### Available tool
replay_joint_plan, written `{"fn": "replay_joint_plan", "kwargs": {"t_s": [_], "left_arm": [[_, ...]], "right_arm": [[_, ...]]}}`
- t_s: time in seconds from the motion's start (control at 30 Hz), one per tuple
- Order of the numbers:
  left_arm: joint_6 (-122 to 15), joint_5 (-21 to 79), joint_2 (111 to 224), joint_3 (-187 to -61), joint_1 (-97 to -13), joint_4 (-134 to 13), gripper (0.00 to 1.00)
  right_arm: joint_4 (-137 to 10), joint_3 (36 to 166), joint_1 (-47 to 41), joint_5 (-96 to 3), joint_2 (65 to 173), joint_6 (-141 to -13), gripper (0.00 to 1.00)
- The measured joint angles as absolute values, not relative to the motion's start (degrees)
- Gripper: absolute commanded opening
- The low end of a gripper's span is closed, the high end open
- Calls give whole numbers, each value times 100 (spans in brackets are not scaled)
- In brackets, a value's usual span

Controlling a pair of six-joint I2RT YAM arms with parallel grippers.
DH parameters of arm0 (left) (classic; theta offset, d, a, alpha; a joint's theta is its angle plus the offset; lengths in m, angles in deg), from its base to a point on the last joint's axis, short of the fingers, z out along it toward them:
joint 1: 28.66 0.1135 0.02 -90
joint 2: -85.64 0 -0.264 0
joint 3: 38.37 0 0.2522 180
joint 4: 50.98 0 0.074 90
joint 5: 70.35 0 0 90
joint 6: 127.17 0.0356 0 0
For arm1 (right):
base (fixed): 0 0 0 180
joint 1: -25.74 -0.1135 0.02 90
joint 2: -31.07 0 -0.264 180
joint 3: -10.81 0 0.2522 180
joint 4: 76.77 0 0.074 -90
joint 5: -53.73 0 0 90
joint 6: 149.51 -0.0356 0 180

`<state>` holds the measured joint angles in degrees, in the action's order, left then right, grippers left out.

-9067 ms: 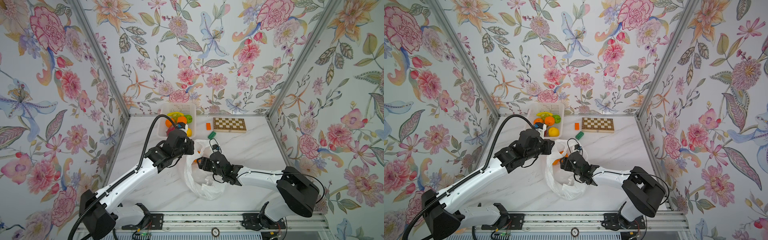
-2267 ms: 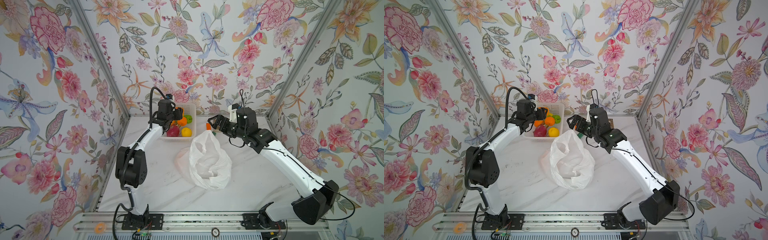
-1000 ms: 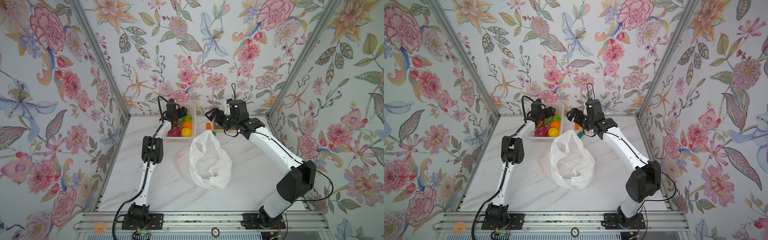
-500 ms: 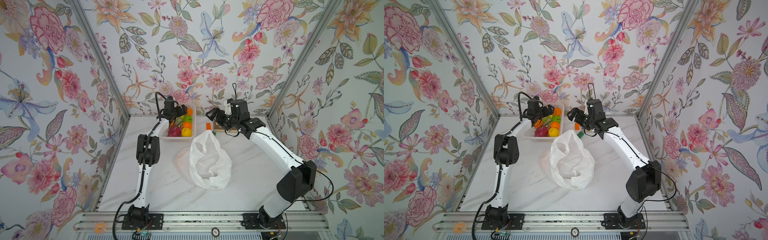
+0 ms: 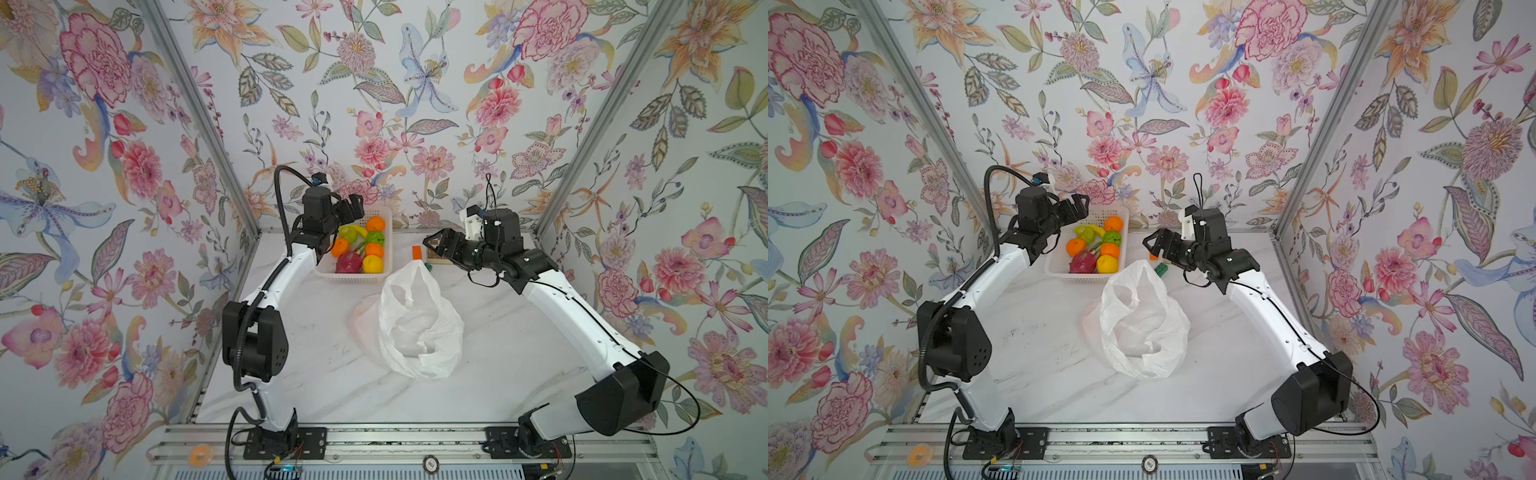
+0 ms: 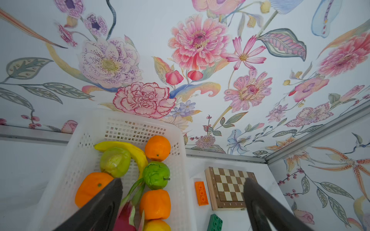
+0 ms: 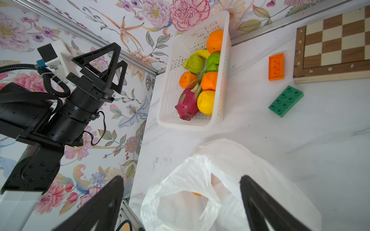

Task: Untie the knot of the plastic bag and take out the fruit
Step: 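Release the orange over the basket with the left gripper while the right withdraws, then return the left gripper to the bag rim while the right reaches into the bag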

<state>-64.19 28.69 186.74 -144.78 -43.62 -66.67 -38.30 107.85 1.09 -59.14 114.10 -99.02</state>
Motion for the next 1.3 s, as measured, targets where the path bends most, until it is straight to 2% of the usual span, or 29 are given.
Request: {"fn": "replay_joint_plan", "kwargs": {"t_s": [0.1, 0.33, 0.57, 0.7, 0.93, 1.07, 1.3], "left_arm": [[-6596, 2606, 17966, -14012, -4624, -7013, 80], [-6878, 2075, 16812, -13737, -5588, -8254, 71], [-7195, 1607, 16414, -13560, -6843, -9513, 69], [-7458, 1417, 16248, -13103, -7402, -9987, 71], [-7820, 1356, 15710, -11971, -7625, -10112, 72], [-7862, 1406, 15660, -11660, -7625, -9924, 57], [-7890, 1645, 15649, -11516, -7625, -9373, 10]], "right_arm": [[-3828, 10466, 109, -6052, 11082, -9810, 81], [-3839, 9568, 79, -6143, 10396, -9764, 72], [-4055, 8663, -136, -6130, 9751, -9924, 70], [-4342, 8119, -402, -6030, 9412, -10085, 74], [-4888, 7365, -1174, -5704, 9242, -10369, 74], [-5432, 7122, -1611, -5518, 9390, -10393, 73], [-6247, 6681, -1985, -5265, 10039, -10037, 70]]}}
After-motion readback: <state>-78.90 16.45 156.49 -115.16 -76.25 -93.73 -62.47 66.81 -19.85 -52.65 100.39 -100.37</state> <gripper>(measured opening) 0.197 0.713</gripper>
